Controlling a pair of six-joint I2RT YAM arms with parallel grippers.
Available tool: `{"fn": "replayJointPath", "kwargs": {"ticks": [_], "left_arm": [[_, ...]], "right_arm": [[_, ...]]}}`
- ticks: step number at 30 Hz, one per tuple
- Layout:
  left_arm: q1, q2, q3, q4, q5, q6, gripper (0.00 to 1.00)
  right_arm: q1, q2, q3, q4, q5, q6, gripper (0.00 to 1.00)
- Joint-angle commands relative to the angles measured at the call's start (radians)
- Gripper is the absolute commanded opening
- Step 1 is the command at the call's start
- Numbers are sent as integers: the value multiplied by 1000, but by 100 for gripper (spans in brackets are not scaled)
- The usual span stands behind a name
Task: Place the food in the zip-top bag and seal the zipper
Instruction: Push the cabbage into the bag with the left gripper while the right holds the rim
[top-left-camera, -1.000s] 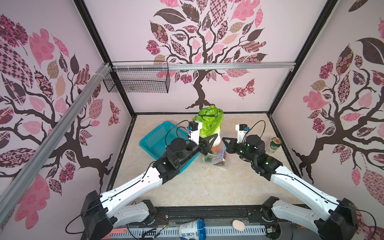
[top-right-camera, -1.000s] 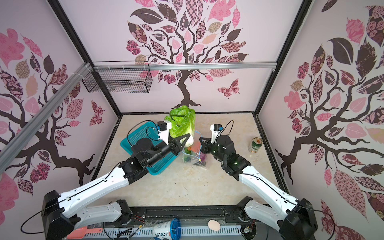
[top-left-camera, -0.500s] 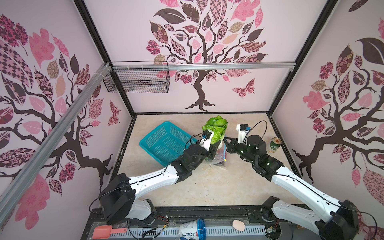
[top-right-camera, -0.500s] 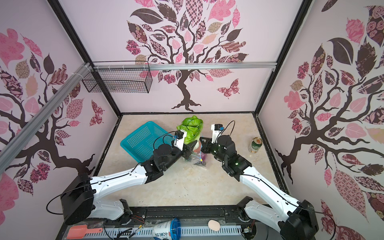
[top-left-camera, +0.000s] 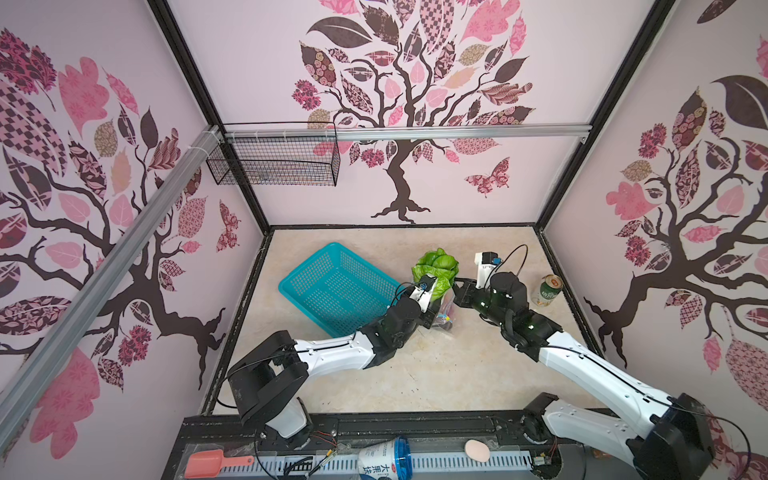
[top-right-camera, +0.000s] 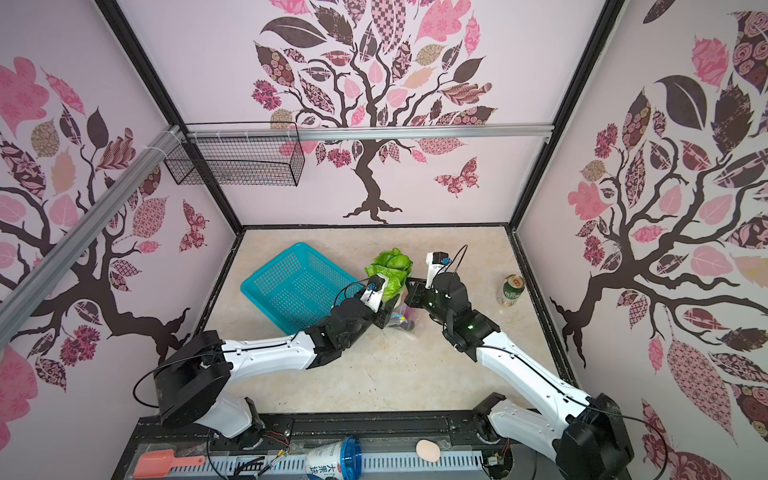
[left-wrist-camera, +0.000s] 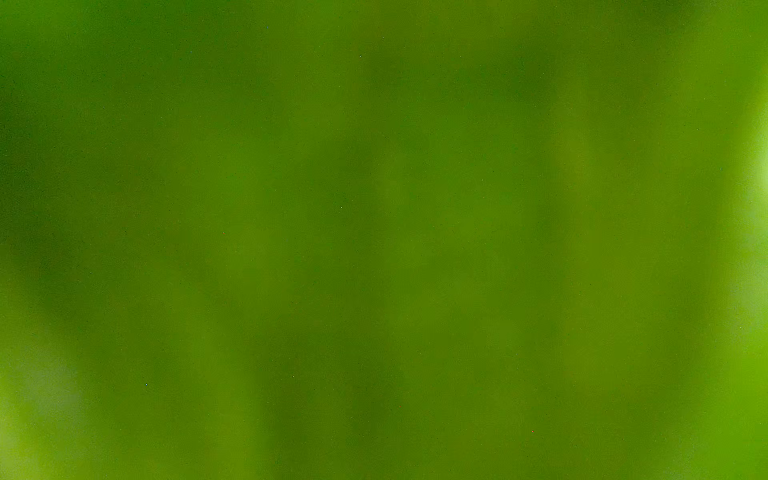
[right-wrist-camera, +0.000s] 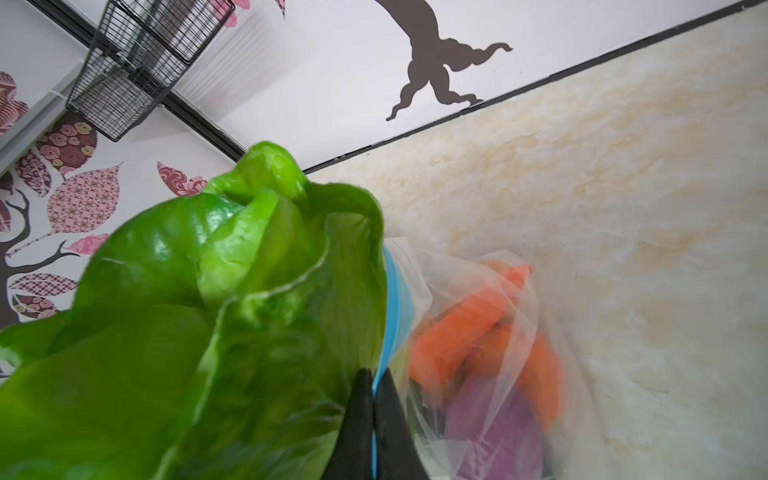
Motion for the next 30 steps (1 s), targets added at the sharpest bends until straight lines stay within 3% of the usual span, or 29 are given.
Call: {"fn": "replayJointPath", "kwargs": {"ticks": [1, 7, 10, 14, 25, 30], "left_arm": [[-7, 17, 10, -68, 13, -7, 66], [-7, 40, 34, -171, 104, -33, 80], [-7, 42, 33, -202, 121, -65, 98], [-9, -28, 31, -275, 126, -95, 99], [-7, -384, -36, -568, 68, -252, 99], [30, -494, -71, -629, 57, -342, 88]], "right_arm": [[-30, 18, -31, 68, -30, 34, 0], [-49, 28, -95, 136, -52, 52, 0], [-61, 41, -105, 137, -53, 55, 0], [-71, 48, -117, 142, -64, 59, 0], [-83, 60, -118, 147, -72, 59, 0], [-83, 62, -112, 145, -78, 61, 0]]}}
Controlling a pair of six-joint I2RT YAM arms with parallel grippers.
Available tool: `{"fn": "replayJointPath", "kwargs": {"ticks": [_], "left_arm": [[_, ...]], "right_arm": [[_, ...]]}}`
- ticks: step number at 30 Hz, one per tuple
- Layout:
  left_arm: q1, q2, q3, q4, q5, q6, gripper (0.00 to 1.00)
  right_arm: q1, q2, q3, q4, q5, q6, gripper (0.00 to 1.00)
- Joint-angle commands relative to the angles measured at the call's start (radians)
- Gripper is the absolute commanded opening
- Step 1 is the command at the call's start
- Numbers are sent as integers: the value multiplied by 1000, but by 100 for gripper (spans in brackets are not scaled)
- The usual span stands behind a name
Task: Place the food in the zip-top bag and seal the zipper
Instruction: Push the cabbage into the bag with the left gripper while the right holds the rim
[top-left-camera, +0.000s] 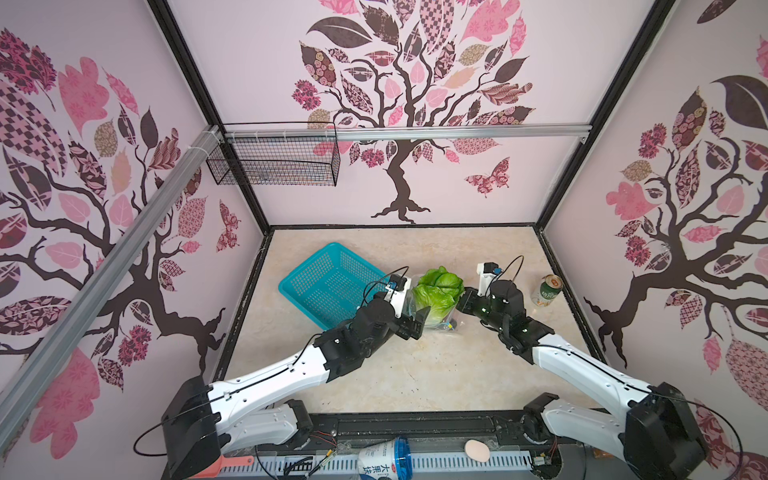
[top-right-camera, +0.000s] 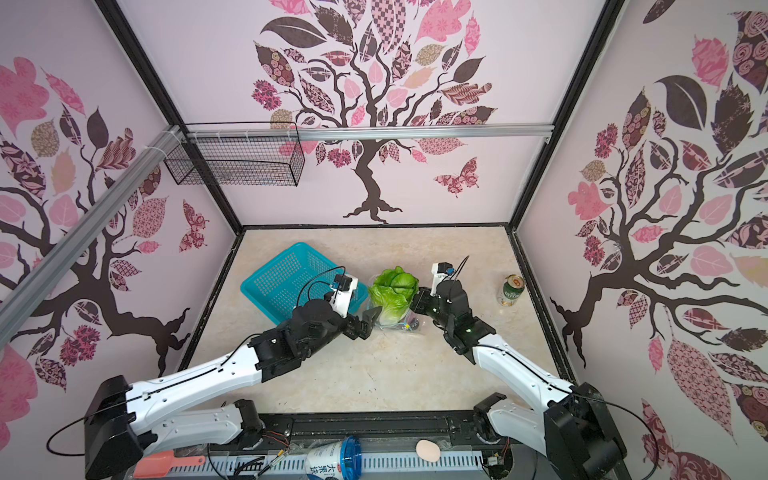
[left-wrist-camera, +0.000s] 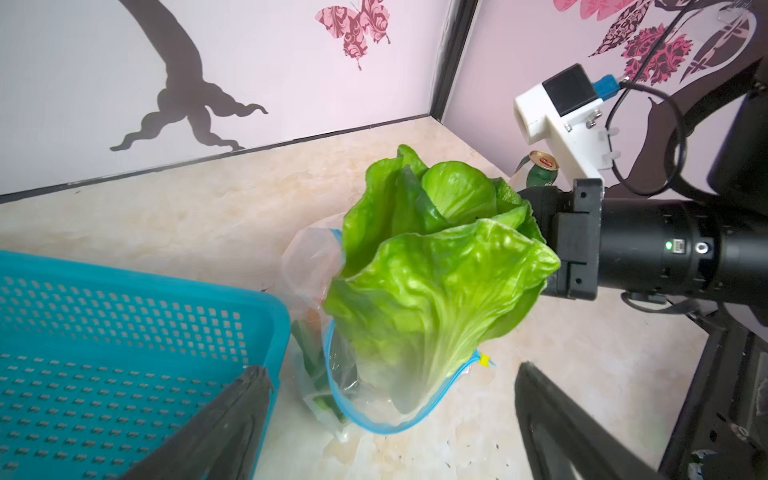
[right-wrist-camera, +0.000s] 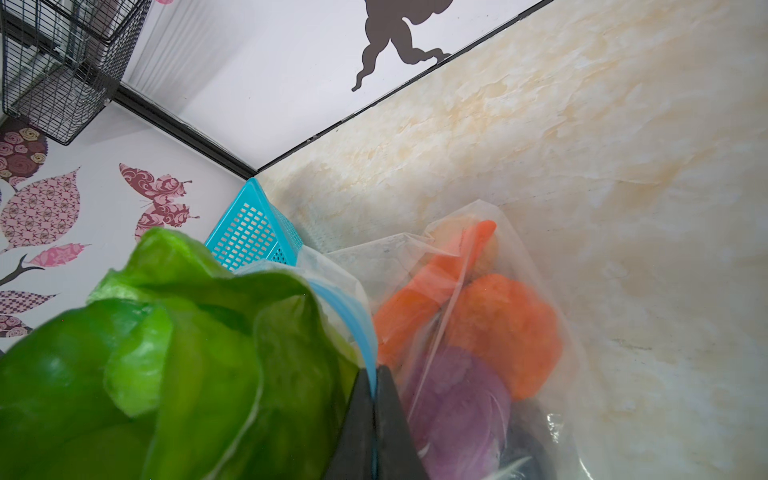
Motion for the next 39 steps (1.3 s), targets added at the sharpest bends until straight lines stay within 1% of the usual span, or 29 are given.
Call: {"fn": "replayJointPath", "kwargs": {"ticks": [1, 3, 4, 5, 6, 7, 8, 14, 20, 24, 27, 31, 33, 36, 38, 39], "left_arm": [[44, -40, -53, -85, 2, -109, 84], [89, -50, -66, -87, 75, -179, 73], [107, -50, -73, -85, 112, -213, 64], [114, -47, -76, -77, 132, -241, 53], [114, -37, -75, -69, 147, -265, 44], [113, -22, -70, -66, 170, -285, 39], [114, 0, -60, -64, 190, -299, 38], [120, 119, -3, -55, 280, -378, 38], [137, 195, 9, -52, 241, -386, 40], [154, 249, 32, -43, 247, -369, 44], [164, 290, 43, -22, 245, -372, 44], [179, 324, 40, 48, 254, -385, 39], [184, 331, 43, 77, 258, -385, 34], [186, 336, 58, 99, 263, -378, 31], [185, 332, 66, 104, 263, -372, 25], [185, 331, 71, 105, 264, -370, 21]], "right_arm": [[-6, 16, 16, 19, -8, 10, 0], [-7, 16, 21, 15, -11, 11, 0], [-6, 15, 22, 13, -10, 9, 0], [-7, 13, 22, 12, -9, 9, 0], [-7, 12, 22, 10, -8, 8, 0], [-6, 10, 22, 11, -7, 6, 0], [-6, 9, 22, 7, -9, 5, 0], [-6, -4, 28, -8, -12, -3, 0], [-7, -24, 24, -13, -7, -6, 0], [-7, -26, 25, -13, -14, -5, 0], [-6, -25, 24, -13, -15, -6, 0], [-6, -28, 23, -13, -16, -8, 0], [-6, -30, 23, -17, -16, -11, 0], [-6, -32, 24, -22, -13, -17, 0], [-7, -33, 23, -24, -12, -18, 0], [-7, -33, 24, -24, -12, -18, 0]]}}
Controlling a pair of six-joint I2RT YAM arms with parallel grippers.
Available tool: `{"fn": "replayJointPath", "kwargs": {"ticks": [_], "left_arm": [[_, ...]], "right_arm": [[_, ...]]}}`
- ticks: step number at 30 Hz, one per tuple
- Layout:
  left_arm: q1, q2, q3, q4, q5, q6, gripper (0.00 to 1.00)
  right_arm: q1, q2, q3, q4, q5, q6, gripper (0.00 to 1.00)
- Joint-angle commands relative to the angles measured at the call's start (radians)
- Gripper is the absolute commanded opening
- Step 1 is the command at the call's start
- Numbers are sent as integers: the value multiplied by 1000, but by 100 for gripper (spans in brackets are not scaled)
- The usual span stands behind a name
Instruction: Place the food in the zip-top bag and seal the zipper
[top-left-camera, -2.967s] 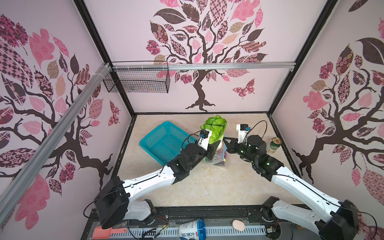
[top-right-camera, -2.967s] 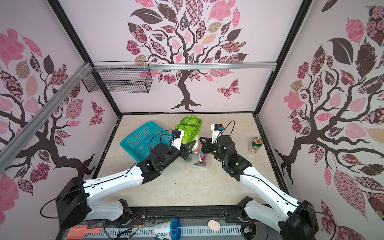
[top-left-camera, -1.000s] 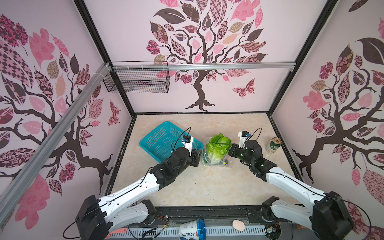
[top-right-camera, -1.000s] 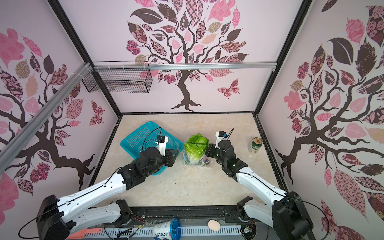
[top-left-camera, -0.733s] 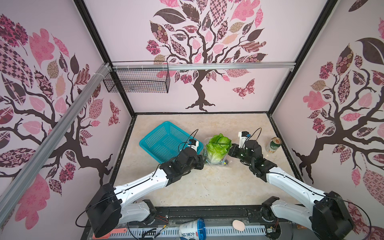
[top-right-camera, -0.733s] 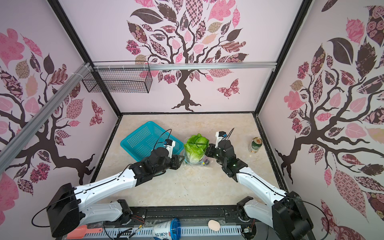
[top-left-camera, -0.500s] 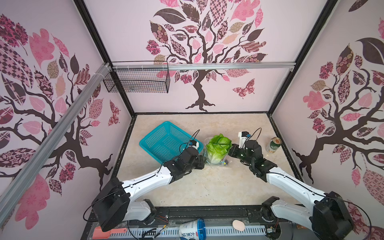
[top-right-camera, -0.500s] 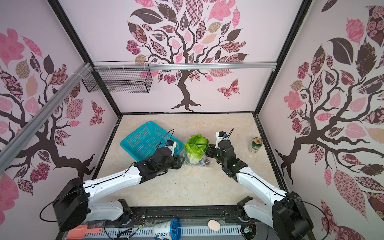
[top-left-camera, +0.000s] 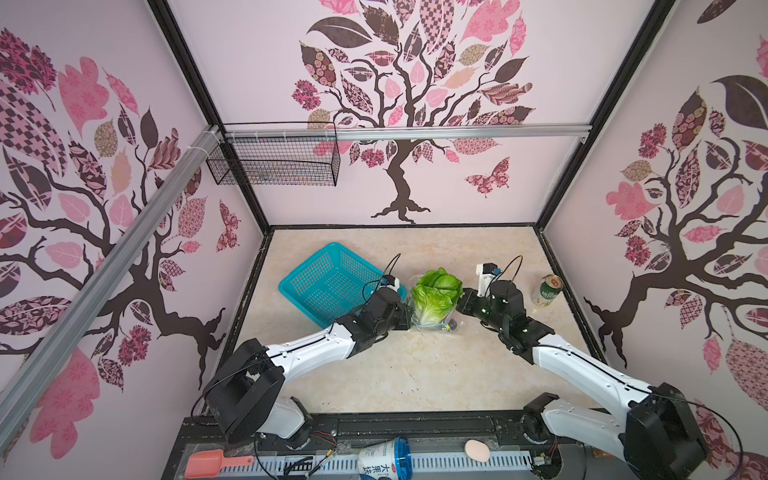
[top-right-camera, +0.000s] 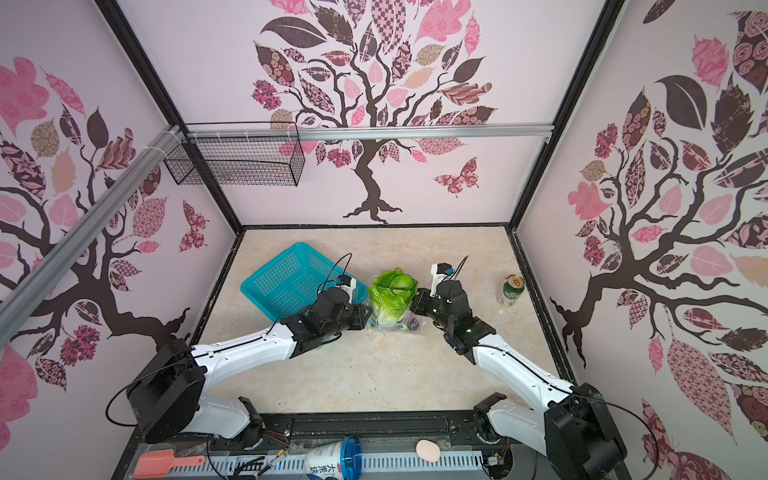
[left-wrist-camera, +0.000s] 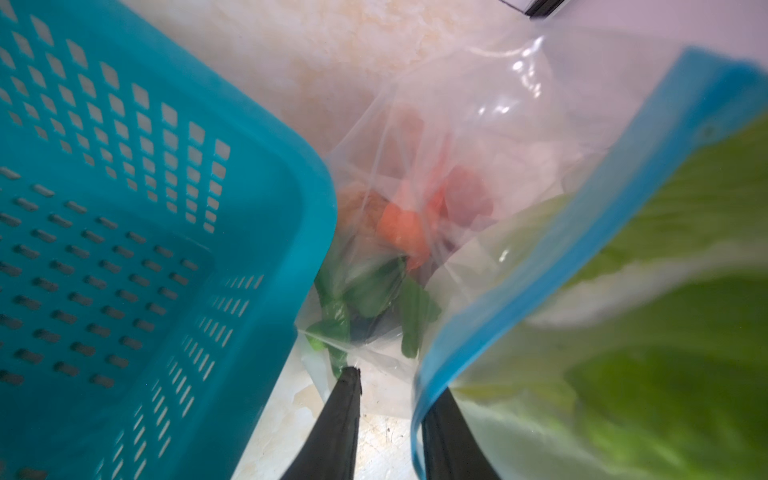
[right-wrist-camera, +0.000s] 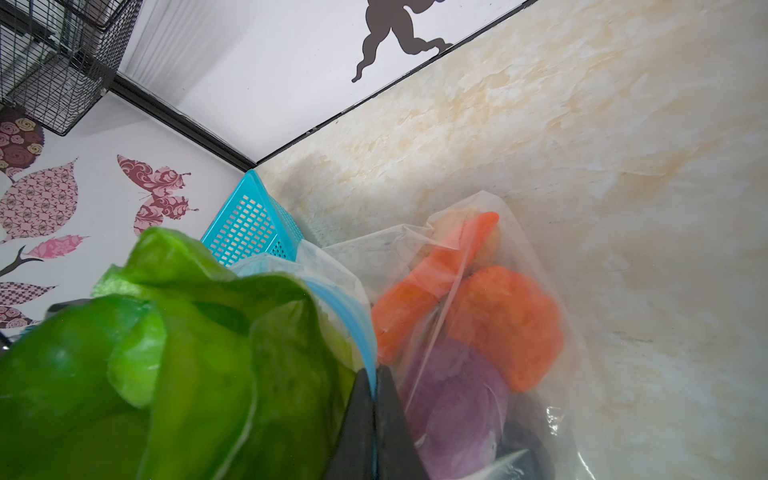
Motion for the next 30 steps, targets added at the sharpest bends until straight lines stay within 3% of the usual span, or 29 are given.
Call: {"fn": "replayJointPath", "kwargs": {"ticks": [1, 4, 10, 19, 30], "left_arm": [[5, -1, 65, 50, 10, 21, 16], [6, -5, 73, 46, 31, 29, 0], [5, -83, 93, -1, 59, 43, 0], [7, -208, 226, -163, 20, 159, 0], [7, -258, 264, -171, -13, 201, 0]], "right_arm": [[-6, -30, 24, -6, 1, -13, 0], [-7, -33, 26, -8, -1, -16, 0], [-6, -77, 78, -87, 16, -78, 0], [-6, -163, 212, -227, 30, -190, 0], [-6, -224, 285, -224, -62, -249, 0]]}}
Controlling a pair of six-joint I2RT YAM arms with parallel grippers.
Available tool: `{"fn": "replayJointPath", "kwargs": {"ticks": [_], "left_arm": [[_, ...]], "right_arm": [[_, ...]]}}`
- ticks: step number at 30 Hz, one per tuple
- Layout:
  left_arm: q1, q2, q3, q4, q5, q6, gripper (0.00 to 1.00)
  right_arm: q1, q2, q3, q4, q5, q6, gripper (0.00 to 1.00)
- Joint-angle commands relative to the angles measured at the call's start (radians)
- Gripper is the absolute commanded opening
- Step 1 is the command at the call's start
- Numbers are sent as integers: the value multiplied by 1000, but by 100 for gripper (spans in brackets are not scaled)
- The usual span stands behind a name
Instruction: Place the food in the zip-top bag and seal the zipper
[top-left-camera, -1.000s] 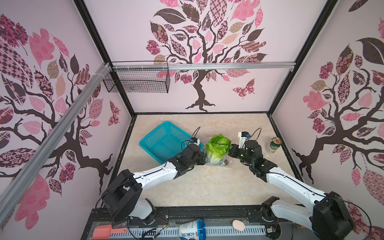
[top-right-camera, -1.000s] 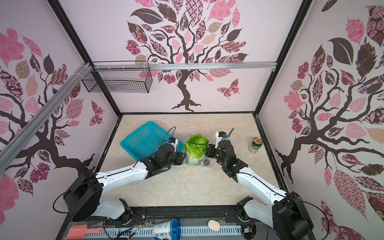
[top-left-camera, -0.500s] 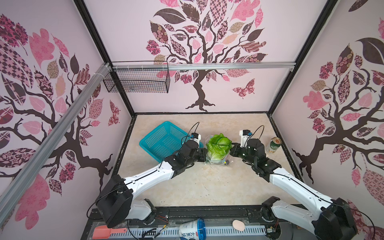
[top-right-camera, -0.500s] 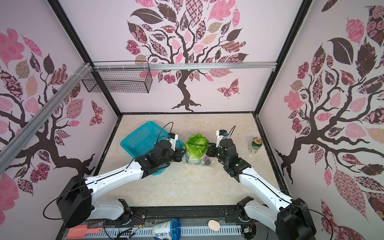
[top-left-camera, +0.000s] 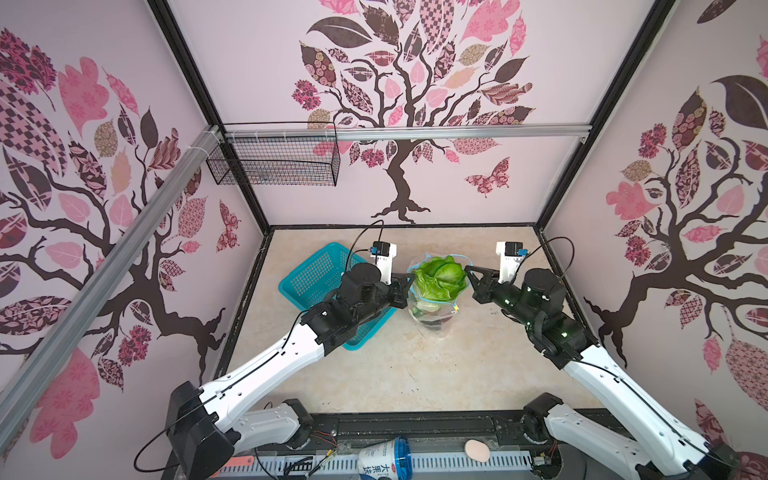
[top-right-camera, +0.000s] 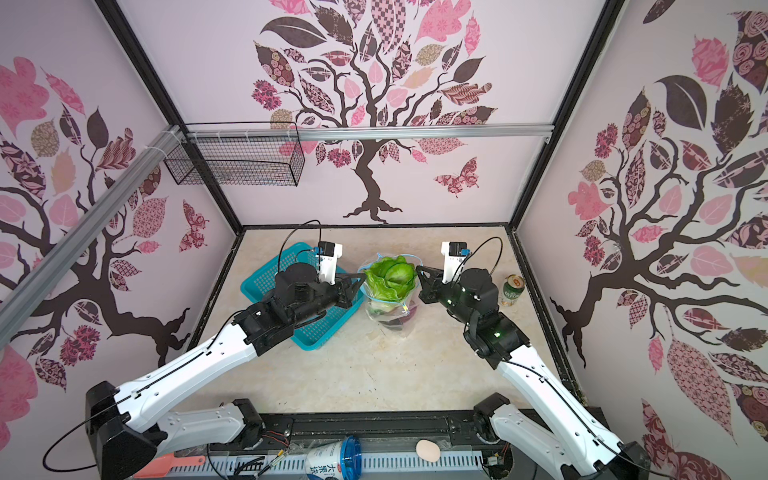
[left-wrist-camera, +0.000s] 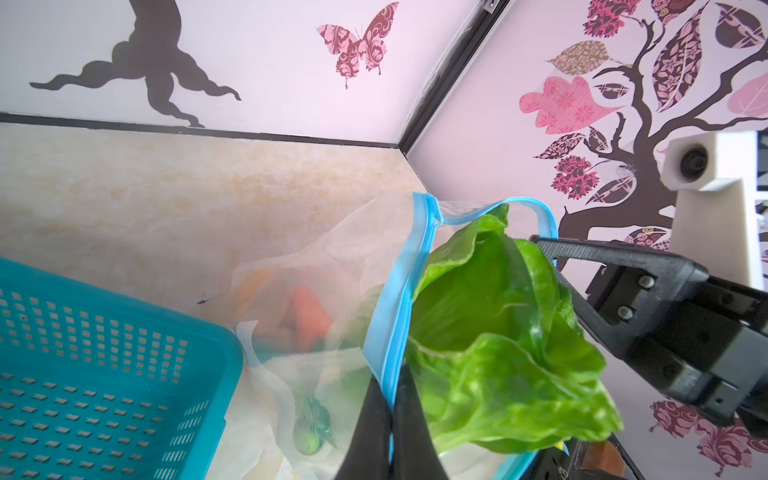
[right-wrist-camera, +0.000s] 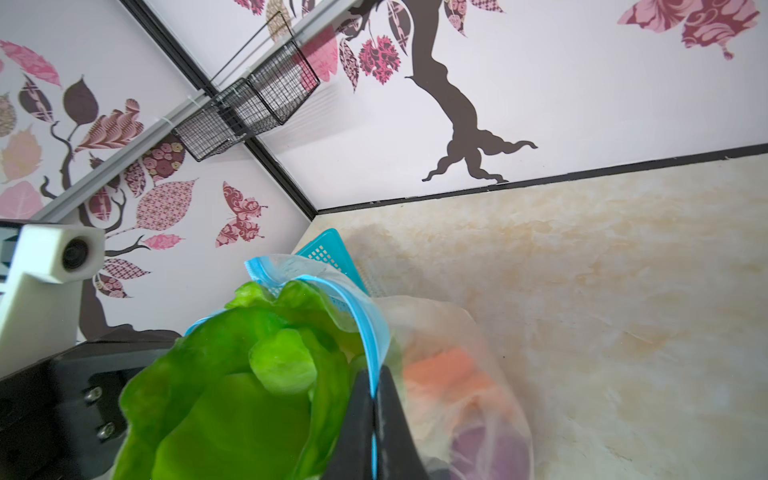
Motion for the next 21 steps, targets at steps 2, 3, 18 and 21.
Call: {"fn": "replayJointPath", "kwargs": {"ticks": [2, 3, 18, 21], "left_arm": [[6, 22, 29, -9, -28, 24, 0], [6, 31, 28, -8, -15, 20, 0], [6, 14, 76, -18, -22, 54, 0], [5, -20, 86, -11, -23, 55, 0]], "right_arm": [[-4, 39, 62, -36, -8, -50, 0], [-4, 53, 65, -45, -8, -56, 0], [-4, 131, 179, -38, -121, -81, 0], [-4, 131, 222, -22, -172, -72, 0]]}}
